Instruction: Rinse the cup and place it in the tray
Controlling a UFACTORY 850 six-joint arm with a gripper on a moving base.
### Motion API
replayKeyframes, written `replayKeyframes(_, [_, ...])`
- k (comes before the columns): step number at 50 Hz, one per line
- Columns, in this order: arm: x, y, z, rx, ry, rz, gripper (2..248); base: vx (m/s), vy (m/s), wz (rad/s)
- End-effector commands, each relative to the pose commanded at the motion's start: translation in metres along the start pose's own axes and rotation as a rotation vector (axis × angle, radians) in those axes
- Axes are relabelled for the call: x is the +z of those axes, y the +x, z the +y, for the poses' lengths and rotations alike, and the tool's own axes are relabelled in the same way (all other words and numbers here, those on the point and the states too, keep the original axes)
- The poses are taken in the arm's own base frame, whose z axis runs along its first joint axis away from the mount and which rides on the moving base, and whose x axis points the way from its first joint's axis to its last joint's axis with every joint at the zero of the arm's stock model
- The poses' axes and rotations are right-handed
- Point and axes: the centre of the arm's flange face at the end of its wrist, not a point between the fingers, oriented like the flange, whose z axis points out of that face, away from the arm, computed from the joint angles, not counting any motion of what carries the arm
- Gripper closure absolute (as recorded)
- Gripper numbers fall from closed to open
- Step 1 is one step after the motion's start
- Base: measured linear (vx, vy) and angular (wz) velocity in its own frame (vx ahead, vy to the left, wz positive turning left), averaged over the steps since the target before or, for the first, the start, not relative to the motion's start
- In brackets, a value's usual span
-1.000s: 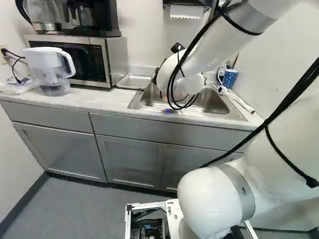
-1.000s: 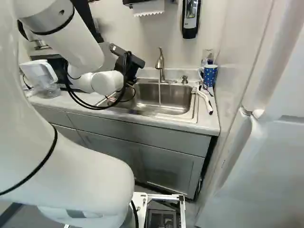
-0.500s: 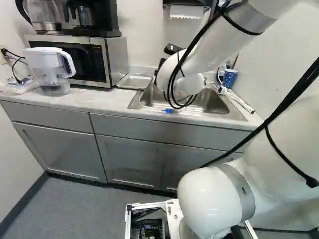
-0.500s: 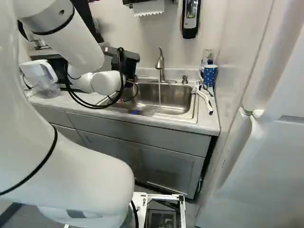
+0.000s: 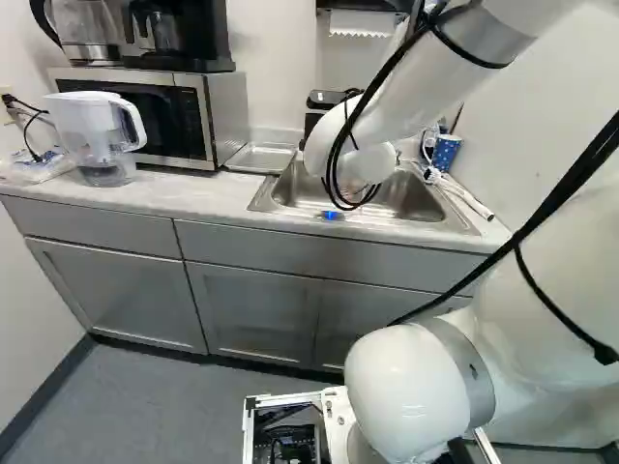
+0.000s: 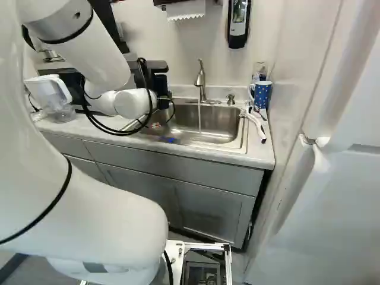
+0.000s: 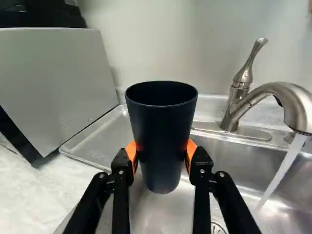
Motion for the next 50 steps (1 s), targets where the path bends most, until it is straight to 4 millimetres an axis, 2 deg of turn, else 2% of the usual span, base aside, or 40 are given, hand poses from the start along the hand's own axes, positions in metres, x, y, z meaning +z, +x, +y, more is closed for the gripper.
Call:
replayKeyframes(21, [0.002, 0.001, -0.001, 0.0, 0.002, -0.001, 133, 0.0, 0.0, 0.0])
replayKeyframes(50, [0.054, 0.014, -0.023, -0.011, 0.047, -0.013, 133, 0.0, 0.0, 0.0])
